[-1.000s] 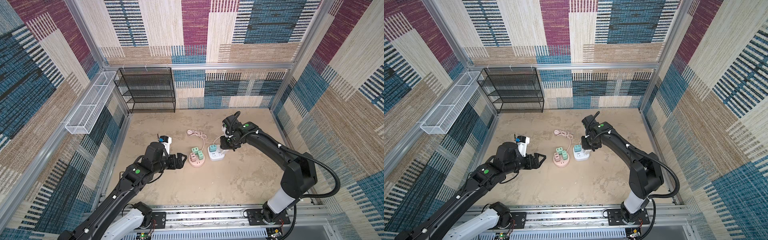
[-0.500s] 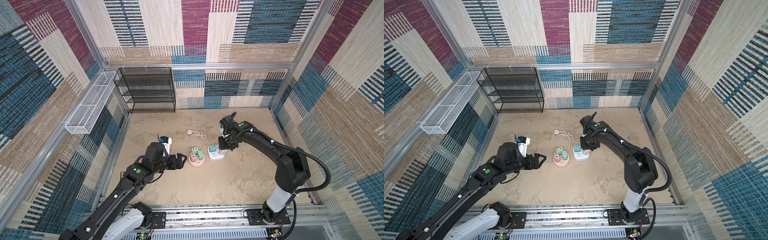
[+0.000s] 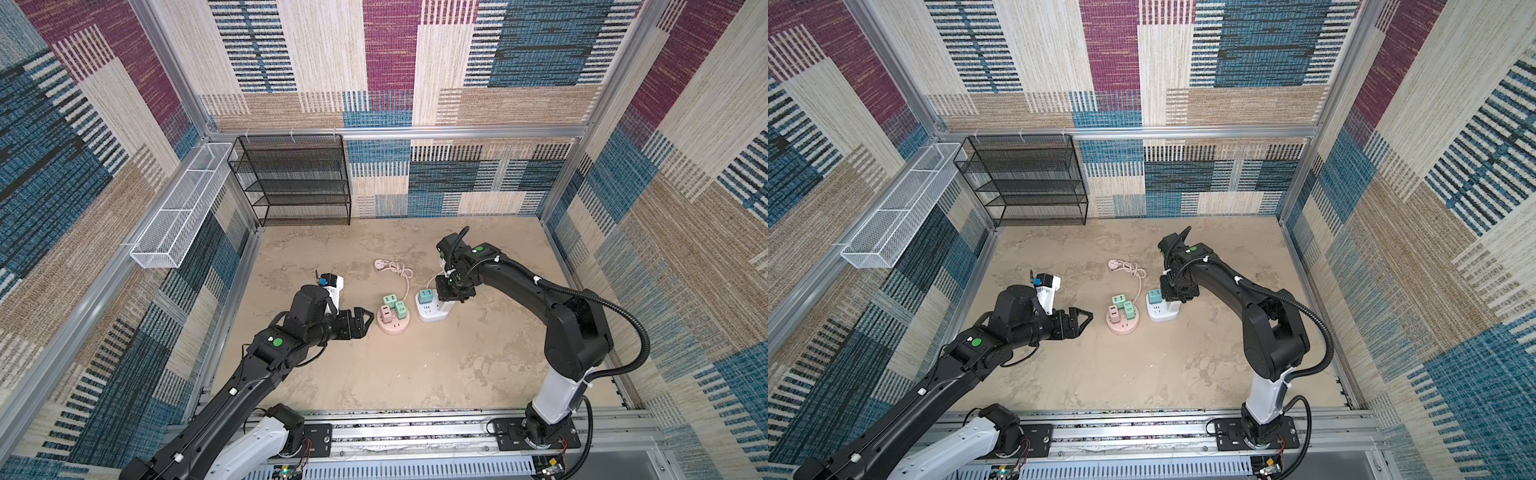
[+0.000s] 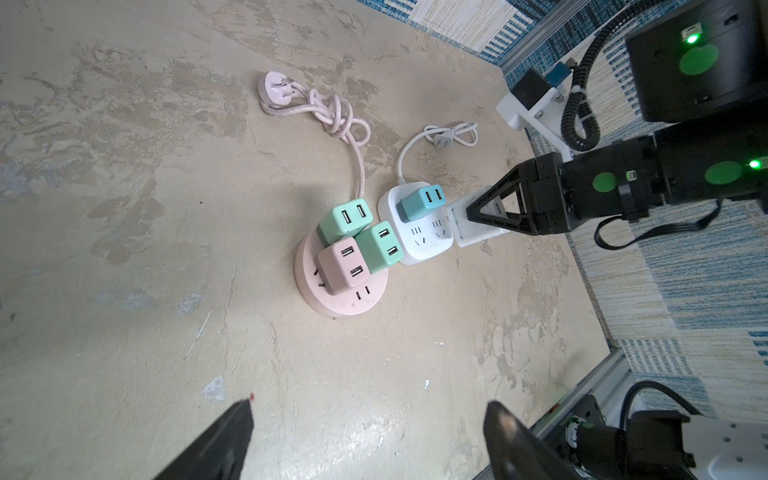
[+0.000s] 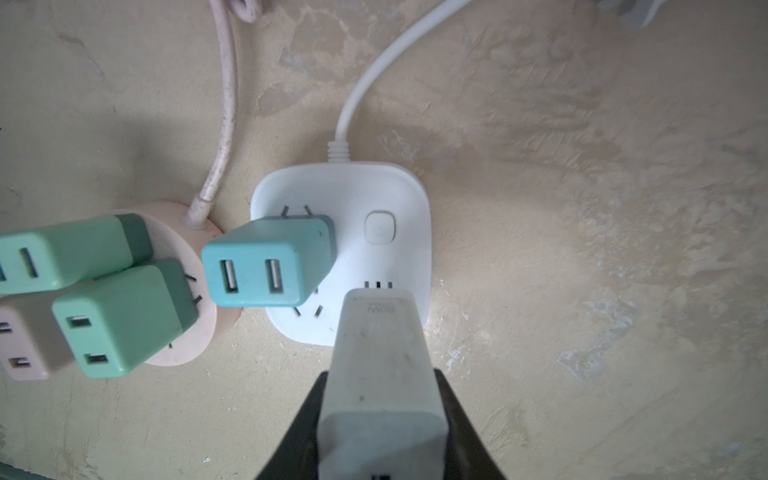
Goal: Insert the plug
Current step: 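Lower the white charger with the right gripper into the white strip's socket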
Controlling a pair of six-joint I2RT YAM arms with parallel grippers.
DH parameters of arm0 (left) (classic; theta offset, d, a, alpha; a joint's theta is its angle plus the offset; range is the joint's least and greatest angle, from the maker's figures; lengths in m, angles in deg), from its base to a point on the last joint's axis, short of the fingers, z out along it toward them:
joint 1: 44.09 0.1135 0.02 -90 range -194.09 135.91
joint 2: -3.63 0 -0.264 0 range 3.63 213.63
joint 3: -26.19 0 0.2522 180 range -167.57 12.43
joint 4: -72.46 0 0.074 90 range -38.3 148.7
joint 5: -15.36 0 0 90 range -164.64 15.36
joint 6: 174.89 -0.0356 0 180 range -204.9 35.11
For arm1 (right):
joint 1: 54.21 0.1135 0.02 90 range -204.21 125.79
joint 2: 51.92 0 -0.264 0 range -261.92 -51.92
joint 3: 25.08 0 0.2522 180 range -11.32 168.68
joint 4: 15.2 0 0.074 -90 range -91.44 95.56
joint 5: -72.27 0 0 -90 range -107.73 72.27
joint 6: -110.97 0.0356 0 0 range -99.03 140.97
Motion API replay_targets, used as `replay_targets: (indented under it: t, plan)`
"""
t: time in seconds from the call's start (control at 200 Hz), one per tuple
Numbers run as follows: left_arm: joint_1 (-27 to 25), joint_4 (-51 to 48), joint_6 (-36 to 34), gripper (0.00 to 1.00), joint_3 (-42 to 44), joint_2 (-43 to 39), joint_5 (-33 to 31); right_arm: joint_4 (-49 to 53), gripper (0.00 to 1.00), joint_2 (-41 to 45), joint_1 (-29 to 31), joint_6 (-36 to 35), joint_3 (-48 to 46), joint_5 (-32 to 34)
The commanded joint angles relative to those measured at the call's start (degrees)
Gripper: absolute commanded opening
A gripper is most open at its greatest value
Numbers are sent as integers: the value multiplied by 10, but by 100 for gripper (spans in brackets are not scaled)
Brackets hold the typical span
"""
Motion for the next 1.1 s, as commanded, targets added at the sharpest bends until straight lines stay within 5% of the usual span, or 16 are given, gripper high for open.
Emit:
replay_targets:
  t: [0.0, 1.092]
  plan:
    - [2, 19, 4, 91, 1, -2, 8, -13, 0, -3, 1, 0, -3, 6]
    - [10, 29, 8, 91, 12, 1, 14, -9, 0, -36, 1, -4, -4, 7]
